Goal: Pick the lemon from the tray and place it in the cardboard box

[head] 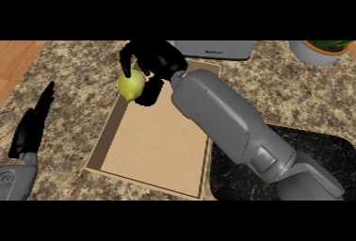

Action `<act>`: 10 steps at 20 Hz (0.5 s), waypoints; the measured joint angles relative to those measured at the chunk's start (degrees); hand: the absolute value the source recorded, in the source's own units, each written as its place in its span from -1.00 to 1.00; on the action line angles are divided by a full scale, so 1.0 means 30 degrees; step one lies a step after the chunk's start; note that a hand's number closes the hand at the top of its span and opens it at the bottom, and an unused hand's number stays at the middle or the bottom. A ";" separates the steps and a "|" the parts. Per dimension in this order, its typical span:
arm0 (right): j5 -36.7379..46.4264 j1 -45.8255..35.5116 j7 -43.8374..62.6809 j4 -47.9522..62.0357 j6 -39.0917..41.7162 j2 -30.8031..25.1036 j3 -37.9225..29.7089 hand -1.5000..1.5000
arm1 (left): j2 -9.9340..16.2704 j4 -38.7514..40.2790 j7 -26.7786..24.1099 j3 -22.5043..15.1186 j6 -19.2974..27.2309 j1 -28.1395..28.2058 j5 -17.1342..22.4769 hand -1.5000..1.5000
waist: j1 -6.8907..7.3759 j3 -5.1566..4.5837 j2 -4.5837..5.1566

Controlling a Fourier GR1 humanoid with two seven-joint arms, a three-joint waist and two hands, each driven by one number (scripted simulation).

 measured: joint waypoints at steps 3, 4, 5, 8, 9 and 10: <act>-0.1590 0.0216 0.0677 0.0610 -0.0167 0.0006 0.0993 -1.00 | -0.0037 0.0109 0.0005 -0.0066 -0.0068 -0.0207 -0.0082 0.00 | 0.0195 -0.0002 0.0060; -0.2039 0.0297 0.0766 0.0764 -0.0300 0.0006 0.1406 -1.00 | -0.0174 0.0111 -0.0009 -0.0184 -0.0025 -0.0279 -0.0156 0.00 | 0.0280 -0.0002 0.0083; -0.2488 0.0340 0.0770 0.0931 -0.0377 0.0008 0.1732 -1.00 | -0.0148 0.0112 -0.0007 -0.0172 -0.0089 -0.0273 -0.0144 0.00 | 0.0338 -0.0002 0.0099; -0.3905 0.0071 0.0850 0.1010 -0.0631 0.0011 0.2475 -1.00 | -0.0052 0.0267 0.0320 -0.0138 -0.0225 -0.0794 -0.0186 0.00 | 0.0433 0.0001 0.0139; -0.4299 0.0104 0.0660 0.0965 -0.0912 0.0010 0.2705 -1.00 | -0.0162 0.0306 0.0272 -0.0184 -0.0126 -0.0817 -0.0258 0.00 | 0.0443 0.0002 0.0140; -0.4625 0.0257 0.0270 0.1015 -0.1237 0.0009 0.2852 -1.00 | -0.0165 0.0239 0.0176 -0.0189 -0.0161 -0.0654 -0.0252 0.00 | 0.0461 0.0004 0.0139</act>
